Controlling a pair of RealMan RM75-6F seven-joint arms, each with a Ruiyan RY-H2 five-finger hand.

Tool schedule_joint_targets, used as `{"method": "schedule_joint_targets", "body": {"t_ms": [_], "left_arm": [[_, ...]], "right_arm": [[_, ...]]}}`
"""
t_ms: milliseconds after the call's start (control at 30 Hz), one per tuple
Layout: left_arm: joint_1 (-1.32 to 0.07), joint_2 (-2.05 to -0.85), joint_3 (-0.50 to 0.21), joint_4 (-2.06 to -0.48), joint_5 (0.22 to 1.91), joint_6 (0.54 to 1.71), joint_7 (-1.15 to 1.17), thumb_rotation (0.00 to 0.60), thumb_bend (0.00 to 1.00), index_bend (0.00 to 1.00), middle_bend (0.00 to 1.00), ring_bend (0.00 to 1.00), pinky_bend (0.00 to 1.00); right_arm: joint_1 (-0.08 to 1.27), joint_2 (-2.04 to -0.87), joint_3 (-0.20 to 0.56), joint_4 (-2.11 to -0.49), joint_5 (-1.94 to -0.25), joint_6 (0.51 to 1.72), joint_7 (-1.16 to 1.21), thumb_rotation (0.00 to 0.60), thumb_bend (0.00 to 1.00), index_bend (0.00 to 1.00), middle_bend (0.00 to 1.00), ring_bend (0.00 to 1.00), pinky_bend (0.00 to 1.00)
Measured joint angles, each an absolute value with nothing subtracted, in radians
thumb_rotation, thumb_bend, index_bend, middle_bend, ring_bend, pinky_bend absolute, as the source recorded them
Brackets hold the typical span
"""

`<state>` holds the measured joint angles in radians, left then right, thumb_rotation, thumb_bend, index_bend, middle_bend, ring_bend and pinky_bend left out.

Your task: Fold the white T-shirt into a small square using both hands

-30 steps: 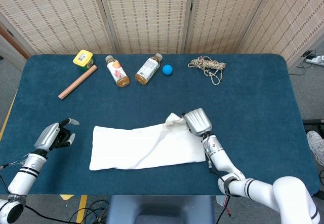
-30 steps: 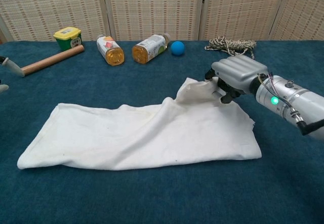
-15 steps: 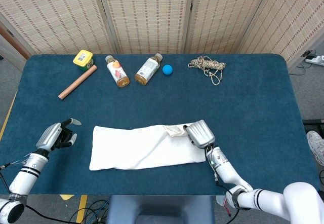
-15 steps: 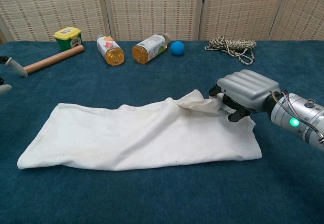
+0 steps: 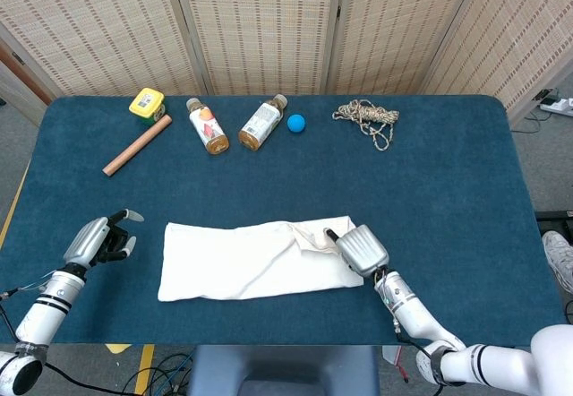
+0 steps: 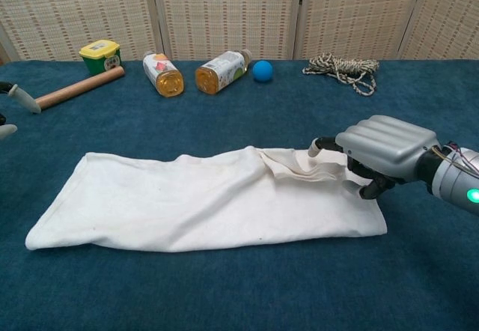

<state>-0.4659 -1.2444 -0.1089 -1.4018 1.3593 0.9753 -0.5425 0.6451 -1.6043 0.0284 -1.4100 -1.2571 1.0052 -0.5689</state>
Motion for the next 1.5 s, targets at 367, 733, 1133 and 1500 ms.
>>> {"method": "schedule_joint_targets", "body": {"t_ms": [367,733,1133,1500], "left_arm": [[-0.464,-1.236,-0.107,-1.411,1.358,0.977,-0.541,0.6,0.52,0.34,0.92,0.85,0.96],[-0.466,-1.234,-0.106,-1.396,1.366,0.992,-0.482,0.6,0.51,0.35,0.92,0.84,0.96],[-0.491,-1.284,-0.03,-1.2,1.571,1.065,-0.379,0.6,0.36,0.36,0.88,0.8,0.93],[-0.513,-1.47,0.044,-0.813,1.75,1.265,-0.368,0.6,0.17,0.45,0.88,0.8,0.93]], "right_arm": [[0.625,-1.5,0.0,-1.549,-1.227,0.981,-0.598,0.6,0.45,0.17,0.93,0.97,1.0],[0.607,-1.437,-0.006,-1.638,-1.254,1.024,-0.593,0.6,0.45,0.17,0.93,0.97,1.0],[0.559,-1.255,0.079,-1.81,-1.364,1.208,-0.535,0.6,0.45,0.17,0.94,0.97,1.0],[0.503,-1.214,0.073,-1.84,-1.385,1.252,-0.499,0.6,0.45,0.17,0.95,0.97,1.0]]}}
